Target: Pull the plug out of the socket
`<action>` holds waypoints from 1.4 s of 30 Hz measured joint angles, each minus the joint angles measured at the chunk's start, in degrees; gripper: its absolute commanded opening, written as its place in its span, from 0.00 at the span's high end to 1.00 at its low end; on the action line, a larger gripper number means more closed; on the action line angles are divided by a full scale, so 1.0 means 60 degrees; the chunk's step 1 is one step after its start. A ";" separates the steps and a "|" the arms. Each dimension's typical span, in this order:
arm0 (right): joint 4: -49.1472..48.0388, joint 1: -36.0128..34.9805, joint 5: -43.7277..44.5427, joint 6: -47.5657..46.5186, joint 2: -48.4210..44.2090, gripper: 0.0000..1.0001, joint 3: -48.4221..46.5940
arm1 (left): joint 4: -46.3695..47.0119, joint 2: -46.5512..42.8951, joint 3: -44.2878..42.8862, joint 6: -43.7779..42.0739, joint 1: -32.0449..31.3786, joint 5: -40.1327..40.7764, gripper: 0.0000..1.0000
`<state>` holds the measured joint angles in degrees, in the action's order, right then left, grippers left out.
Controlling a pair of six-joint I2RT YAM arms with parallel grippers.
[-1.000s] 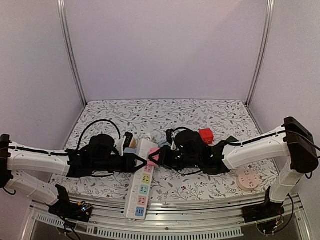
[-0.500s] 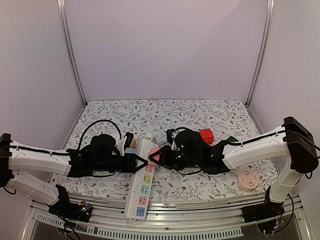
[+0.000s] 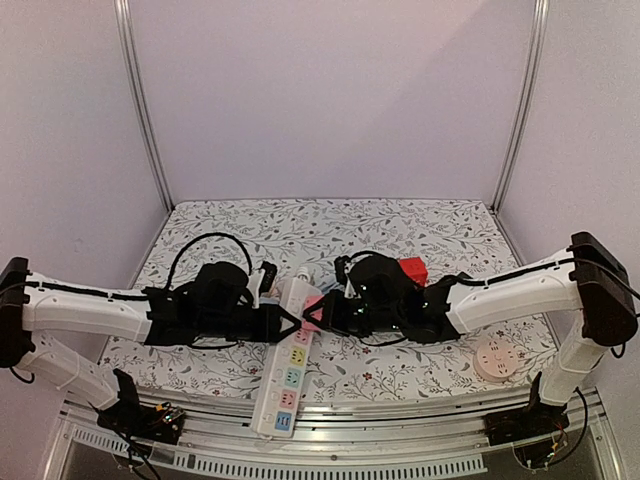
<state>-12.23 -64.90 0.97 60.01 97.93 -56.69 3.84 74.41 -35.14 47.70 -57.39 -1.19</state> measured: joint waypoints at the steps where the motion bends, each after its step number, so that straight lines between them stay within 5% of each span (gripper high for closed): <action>1: 0.0062 0.0007 0.0000 -0.0025 -0.0015 1.00 -0.0007 | -0.0106 0.0040 -0.0076 -0.0018 -0.0033 0.0066 0.90; 42: -0.0313 0.0164 -0.0277 0.0273 -0.0594 1.00 0.0616 | -0.0918 0.0131 -0.0699 -0.0266 0.0058 -0.0401 0.92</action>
<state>-14.11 -63.92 -0.69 61.65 94.37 -52.99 -1.67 75.20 -39.33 46.11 -57.04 -3.60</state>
